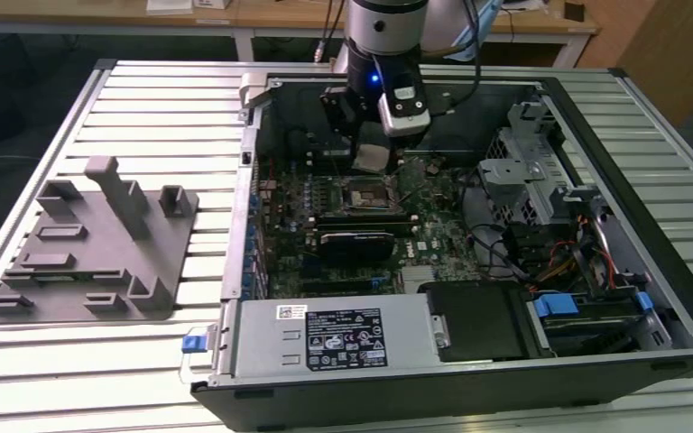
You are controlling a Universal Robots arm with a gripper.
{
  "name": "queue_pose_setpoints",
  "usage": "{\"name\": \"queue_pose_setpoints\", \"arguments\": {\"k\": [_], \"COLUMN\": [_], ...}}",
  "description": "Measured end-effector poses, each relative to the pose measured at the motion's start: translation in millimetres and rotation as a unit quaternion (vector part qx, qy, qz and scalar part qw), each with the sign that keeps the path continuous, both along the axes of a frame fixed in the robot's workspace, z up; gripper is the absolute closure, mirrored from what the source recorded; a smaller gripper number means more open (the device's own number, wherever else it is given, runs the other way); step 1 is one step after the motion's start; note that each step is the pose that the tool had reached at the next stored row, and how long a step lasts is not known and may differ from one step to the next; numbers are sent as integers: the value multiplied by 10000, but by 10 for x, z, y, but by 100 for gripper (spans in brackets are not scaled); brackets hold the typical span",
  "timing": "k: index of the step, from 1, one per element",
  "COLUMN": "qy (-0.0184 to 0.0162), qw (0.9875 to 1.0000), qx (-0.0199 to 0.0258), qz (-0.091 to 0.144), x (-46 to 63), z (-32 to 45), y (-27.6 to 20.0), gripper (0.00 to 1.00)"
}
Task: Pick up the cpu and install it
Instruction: 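Place the cpu into insertion slot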
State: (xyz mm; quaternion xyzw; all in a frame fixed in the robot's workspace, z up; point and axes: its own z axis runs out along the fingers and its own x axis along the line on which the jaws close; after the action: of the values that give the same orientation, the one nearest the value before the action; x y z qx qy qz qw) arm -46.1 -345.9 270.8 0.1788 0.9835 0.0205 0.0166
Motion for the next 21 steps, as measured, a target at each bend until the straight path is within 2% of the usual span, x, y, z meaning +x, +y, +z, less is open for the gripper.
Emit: {"name": "queue_pose_setpoints", "arguments": {"k": [6,11,16,21], "qy": [0,0,0,0], "qw": [9992,9974,9947,9909], "qx": [0,0,0,0], "qz": [-412,-714,-1024,-1342], "x": [0,0,0,0], "z": [-1,-2,-3,-3], "y": [0,0,0,0], "gripper": [45,45,45,45]}}
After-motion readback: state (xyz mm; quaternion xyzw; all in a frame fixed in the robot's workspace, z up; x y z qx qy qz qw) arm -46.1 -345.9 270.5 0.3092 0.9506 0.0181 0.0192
